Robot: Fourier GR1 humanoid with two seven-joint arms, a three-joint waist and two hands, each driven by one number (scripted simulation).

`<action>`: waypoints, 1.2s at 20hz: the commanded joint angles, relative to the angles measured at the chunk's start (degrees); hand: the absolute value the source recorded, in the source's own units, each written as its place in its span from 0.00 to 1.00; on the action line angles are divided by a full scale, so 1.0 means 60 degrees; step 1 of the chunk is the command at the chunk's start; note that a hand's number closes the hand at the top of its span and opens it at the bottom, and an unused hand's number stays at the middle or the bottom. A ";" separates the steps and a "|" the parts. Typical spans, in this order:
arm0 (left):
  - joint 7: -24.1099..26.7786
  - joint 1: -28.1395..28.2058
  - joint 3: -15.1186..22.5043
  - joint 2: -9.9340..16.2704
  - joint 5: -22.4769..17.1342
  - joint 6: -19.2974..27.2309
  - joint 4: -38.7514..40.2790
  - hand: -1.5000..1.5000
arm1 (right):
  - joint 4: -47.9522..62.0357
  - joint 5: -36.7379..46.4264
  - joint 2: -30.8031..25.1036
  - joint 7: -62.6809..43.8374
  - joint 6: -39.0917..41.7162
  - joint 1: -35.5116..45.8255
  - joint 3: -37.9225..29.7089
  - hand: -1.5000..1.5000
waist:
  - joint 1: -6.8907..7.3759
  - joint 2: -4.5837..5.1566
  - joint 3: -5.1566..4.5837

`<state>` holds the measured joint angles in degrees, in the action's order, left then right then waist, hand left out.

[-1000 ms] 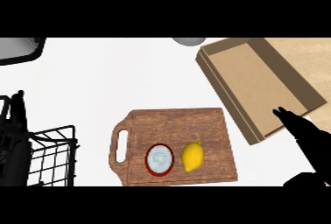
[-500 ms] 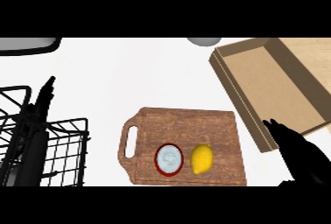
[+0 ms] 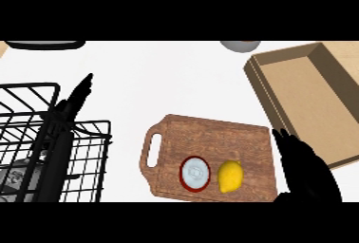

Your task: Pick the lemon from the cutting board and place it in the cardboard box

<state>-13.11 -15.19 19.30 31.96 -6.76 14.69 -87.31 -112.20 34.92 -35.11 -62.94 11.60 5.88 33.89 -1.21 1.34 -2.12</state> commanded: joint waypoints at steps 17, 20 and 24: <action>0.3484 -0.0297 -0.0210 -0.0624 -0.0325 -0.1633 0.1007 0.50 | 0.1809 0.2042 0.3824 -0.3449 0.1455 0.0864 0.0998 0.00 | 0.0285 -0.0251 0.0325; 0.3384 -0.0623 -0.0599 -0.0185 -0.0577 -0.2154 0.1048 0.50 | 0.2422 0.2315 0.4129 -0.3083 0.1322 0.0772 0.0770 0.00 | 0.0302 -0.0239 0.0335; 0.3114 -0.0540 -0.0315 -0.0631 -0.0298 -0.1764 0.0946 0.50 | 0.2902 0.2864 0.4368 -0.3196 0.1687 0.0788 0.0564 0.00 | 0.0300 -0.0256 0.0336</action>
<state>3.94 -18.31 17.32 28.56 -9.23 3.88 -77.70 -97.86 49.76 -12.09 -69.05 16.01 9.25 37.53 0.44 0.61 -0.69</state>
